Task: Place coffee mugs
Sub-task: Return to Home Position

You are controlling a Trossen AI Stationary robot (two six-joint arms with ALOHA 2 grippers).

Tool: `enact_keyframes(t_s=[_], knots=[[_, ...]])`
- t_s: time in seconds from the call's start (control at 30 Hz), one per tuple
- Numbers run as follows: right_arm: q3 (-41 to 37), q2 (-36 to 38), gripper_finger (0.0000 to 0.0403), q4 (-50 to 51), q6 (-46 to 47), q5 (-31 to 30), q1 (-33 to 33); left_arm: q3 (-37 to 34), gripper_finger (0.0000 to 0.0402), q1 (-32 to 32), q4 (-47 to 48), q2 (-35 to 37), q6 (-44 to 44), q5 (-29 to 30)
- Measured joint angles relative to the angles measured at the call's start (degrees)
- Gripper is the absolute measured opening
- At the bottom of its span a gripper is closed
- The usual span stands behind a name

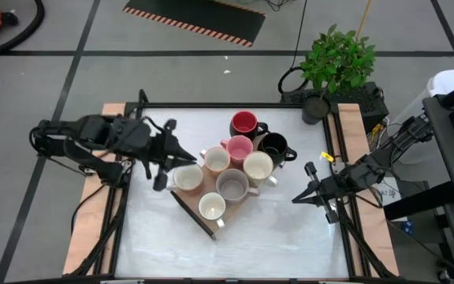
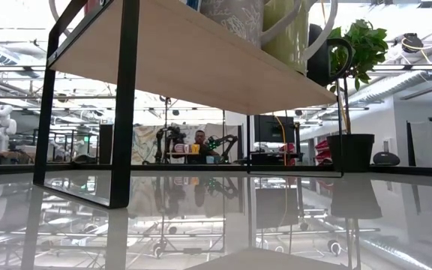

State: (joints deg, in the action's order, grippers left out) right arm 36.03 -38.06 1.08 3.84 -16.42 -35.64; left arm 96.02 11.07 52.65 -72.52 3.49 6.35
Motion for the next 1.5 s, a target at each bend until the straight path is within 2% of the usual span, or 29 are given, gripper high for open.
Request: enact_keyframes(t_s=[0.13,0.33,0.47,0.77,1.0,1.23,1.5], knots=[[-0.3,0.14,0.0,0.04,-1.51,0.05,0.0,-7.53,0.0046,2.0,-10.91,0.32,-0.15,0.19],[-0.3,1.22,0.0,0.06,-12.16,1.79,0.12,-20.48,0.0046,3.28,-28.89,0.21,-3.98,0.28],[-0.3,3.32,0.0,1.12,-12.82,3.5,0.75,-27.43,0.0046,3.24,-35.5,1.97,-3.19,0.28],[-1.46,9.21,0.0,7.72,-11.56,4.47,1.63,-45.44,0.0046,3.17,-48.64,14.7,2.1,5.09],[-9.92,15.16,0.0,0.13,-8.89,4.11,4.25,-53.92,0.0046,3.17,-54.76,25.72,1.29,7.27],[-19.13,16.48,0.0,-11.76,-6.38,4.24,6.54,-59.35,0.0041,3.17,-55.71,34.67,0.76,7.3],[-27.24,16.55,0.0,-23.48,-4.48,4.48,7.58,-61.11,0.0015,3.17,-46.76,38.55,3.59,7.05]])
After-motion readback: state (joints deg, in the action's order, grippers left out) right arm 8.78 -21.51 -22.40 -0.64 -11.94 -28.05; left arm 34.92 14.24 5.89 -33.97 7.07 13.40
